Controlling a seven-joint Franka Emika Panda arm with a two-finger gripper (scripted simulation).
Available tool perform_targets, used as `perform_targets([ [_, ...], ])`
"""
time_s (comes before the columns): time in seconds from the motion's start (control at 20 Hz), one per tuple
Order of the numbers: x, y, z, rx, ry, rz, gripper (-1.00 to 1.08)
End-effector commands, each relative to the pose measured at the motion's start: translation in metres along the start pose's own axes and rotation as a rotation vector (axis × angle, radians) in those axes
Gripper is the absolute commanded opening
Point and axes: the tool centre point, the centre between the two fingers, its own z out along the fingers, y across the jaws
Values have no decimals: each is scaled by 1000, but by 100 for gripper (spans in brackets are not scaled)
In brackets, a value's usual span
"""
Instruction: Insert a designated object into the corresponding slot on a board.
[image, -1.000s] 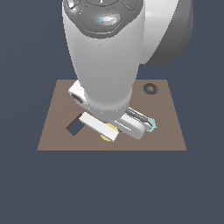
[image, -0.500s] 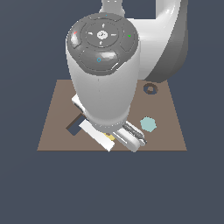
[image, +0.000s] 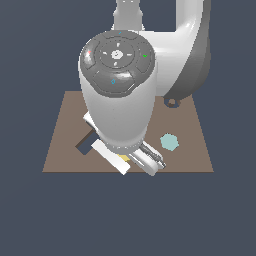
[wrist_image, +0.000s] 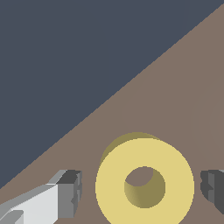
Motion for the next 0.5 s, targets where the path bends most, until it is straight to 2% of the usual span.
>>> perform_targets([
  [0.0, 0, 0, 8, -1, -1, 3, 100],
  [0.15, 0, 0, 11, -1, -1, 4, 100],
  [0.2, 0, 0, 11, -1, -1, 4, -100],
  [0.45, 0, 0, 11, -1, -1, 4, -100],
])
